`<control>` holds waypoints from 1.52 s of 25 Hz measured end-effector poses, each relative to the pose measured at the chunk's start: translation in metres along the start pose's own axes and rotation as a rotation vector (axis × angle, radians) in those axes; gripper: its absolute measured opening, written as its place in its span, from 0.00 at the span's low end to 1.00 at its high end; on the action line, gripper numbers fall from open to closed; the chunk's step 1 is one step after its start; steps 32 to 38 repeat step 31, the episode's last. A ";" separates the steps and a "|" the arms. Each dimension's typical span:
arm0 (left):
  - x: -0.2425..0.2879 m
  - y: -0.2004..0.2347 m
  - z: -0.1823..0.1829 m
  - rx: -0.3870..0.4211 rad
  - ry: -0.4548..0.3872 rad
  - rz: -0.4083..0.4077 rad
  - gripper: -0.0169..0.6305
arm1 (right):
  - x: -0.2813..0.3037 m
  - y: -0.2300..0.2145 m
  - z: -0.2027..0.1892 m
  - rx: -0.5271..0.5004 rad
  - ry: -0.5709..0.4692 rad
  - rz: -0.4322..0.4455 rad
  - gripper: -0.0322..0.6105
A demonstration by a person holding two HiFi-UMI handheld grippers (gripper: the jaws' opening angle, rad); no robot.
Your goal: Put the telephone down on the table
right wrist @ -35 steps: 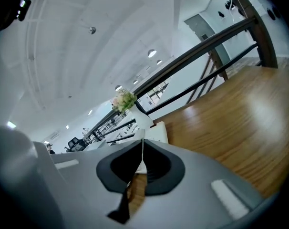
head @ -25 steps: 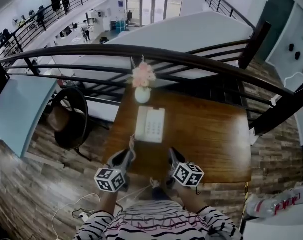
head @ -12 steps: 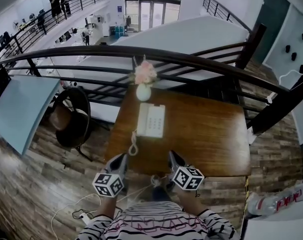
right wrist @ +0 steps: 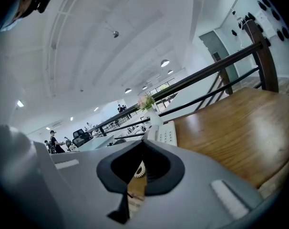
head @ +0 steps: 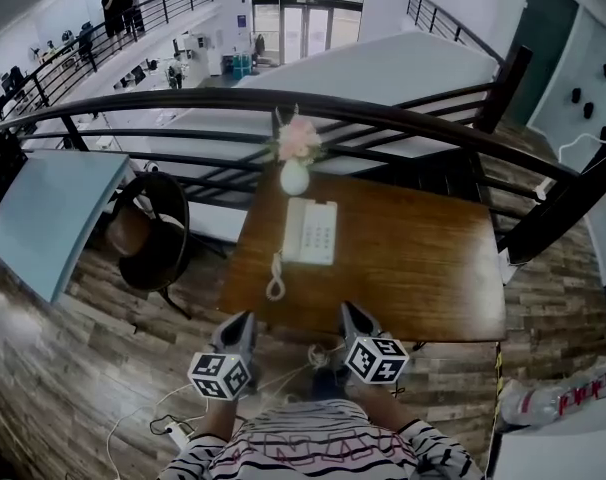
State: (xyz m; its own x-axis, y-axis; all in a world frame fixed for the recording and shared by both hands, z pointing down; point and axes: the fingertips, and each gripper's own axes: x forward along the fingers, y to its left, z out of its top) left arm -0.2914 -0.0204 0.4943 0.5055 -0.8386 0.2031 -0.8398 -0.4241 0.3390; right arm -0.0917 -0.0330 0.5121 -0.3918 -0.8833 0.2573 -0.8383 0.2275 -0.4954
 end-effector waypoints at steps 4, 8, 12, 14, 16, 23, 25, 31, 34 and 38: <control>-0.012 0.005 -0.005 0.011 0.001 0.005 0.03 | -0.002 0.009 -0.011 -0.006 0.007 0.001 0.05; -0.019 0.005 -0.010 0.016 0.012 0.000 0.03 | -0.005 0.019 -0.016 -0.004 0.011 0.014 0.05; -0.026 0.012 -0.016 0.014 0.025 -0.004 0.03 | -0.004 0.028 -0.023 -0.011 0.011 0.013 0.05; -0.030 0.016 -0.016 0.009 0.024 -0.008 0.03 | -0.003 0.032 -0.026 -0.012 0.011 0.008 0.05; -0.031 0.017 -0.016 0.005 0.025 -0.010 0.03 | -0.003 0.034 -0.027 -0.014 0.014 0.004 0.05; -0.029 0.015 -0.015 0.003 0.031 -0.011 0.03 | -0.004 0.031 -0.025 -0.011 0.024 -0.007 0.05; -0.030 0.017 -0.016 0.003 0.034 -0.011 0.03 | -0.003 0.033 -0.027 -0.012 0.026 -0.006 0.05; -0.029 0.037 -0.023 -0.004 0.039 -0.013 0.03 | 0.013 0.038 -0.040 -0.010 0.031 -0.009 0.05; -0.029 0.037 -0.023 -0.004 0.039 -0.013 0.03 | 0.013 0.038 -0.040 -0.010 0.031 -0.009 0.05; -0.029 0.037 -0.023 -0.004 0.039 -0.013 0.03 | 0.013 0.038 -0.040 -0.010 0.031 -0.009 0.05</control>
